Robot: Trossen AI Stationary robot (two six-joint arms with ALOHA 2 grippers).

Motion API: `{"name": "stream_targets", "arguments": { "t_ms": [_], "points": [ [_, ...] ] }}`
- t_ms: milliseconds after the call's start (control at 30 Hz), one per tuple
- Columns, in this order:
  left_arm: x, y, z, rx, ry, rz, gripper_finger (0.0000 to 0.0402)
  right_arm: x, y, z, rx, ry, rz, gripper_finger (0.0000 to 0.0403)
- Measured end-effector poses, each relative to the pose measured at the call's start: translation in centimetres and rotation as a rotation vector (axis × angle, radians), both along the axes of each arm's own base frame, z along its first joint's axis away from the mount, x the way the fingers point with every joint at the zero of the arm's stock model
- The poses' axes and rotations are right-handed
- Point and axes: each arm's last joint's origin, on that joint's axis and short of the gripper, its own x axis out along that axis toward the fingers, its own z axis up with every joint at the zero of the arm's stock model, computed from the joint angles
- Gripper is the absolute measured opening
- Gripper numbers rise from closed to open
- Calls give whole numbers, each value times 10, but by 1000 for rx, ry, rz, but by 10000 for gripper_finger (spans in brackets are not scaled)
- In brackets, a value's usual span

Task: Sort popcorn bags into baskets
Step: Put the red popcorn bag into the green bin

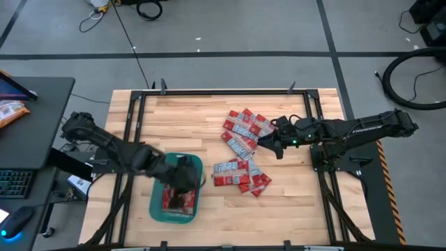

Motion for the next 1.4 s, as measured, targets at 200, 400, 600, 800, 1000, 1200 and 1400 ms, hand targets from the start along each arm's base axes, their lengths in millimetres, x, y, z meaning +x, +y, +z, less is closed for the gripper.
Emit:
{"name": "stream_targets", "arguments": {
  "t_ms": [200,400,600,800,1000,1200,1400],
  "points": [
    [35,25,-8,-139,-48,217,12,-7,-2,-15,-20,178,49,125],
    [66,42,-17,-274,-119,363,19,-15,-7,-26,-78,320,121,125],
    [94,39,-34,-249,-76,394,62,-20,-8,-32,-135,397,163,125],
    [126,26,-48,-114,-7,326,133,-23,-15,-34,-148,438,145,125],
    [138,8,-74,130,24,267,185,-23,-19,-34,-148,441,124,125],
    [141,-12,-100,314,33,221,218,-22,-20,-34,-145,435,119,125],
    [148,-26,-127,397,38,176,239,-21,-20,-32,-140,413,93,125]
  ]
}}
